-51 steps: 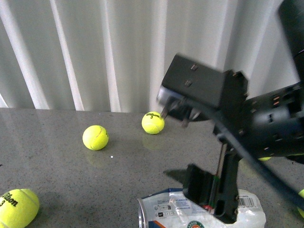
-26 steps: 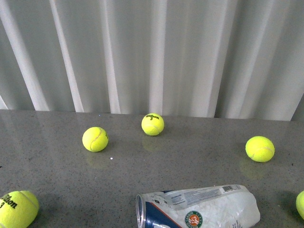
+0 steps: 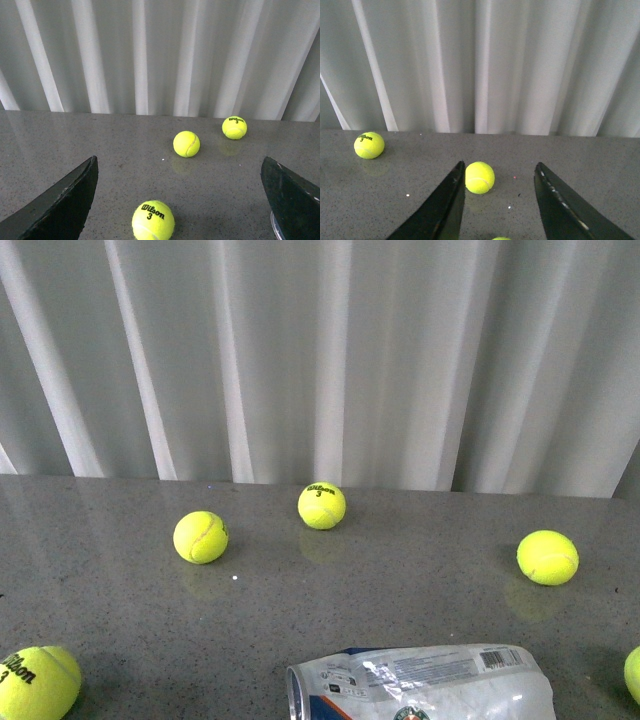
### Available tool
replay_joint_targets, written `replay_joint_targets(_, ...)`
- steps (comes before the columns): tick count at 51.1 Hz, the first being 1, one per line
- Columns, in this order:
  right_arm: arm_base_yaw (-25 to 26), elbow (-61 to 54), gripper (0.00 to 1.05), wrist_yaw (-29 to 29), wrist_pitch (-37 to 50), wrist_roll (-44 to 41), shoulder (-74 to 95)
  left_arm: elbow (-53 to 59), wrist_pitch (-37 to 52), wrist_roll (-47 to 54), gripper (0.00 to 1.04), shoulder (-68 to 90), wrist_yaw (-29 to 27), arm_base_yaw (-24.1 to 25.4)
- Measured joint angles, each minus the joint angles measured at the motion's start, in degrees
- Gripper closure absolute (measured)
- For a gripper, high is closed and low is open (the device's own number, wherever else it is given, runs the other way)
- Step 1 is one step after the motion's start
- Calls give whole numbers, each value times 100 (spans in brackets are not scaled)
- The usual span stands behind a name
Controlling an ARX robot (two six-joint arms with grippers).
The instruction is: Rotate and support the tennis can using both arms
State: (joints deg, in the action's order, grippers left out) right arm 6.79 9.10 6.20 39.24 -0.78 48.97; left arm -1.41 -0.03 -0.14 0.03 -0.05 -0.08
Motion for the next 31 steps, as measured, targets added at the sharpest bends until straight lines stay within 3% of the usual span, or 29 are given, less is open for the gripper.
replay_joint_targets(8, -151, -251, 87, -120, -212, 7, -461, 0, 0, 0, 7, 0, 0, 0)
replay_joint_targets(12, -470, -372, 101, -562, -372, 11, -732, 0, 0, 0, 7, 0, 0, 0)
replay_joint_targets(31, -658, -789, 101, -612, -876, 17, -1738, 0, 0, 2, 7, 0, 2, 0)
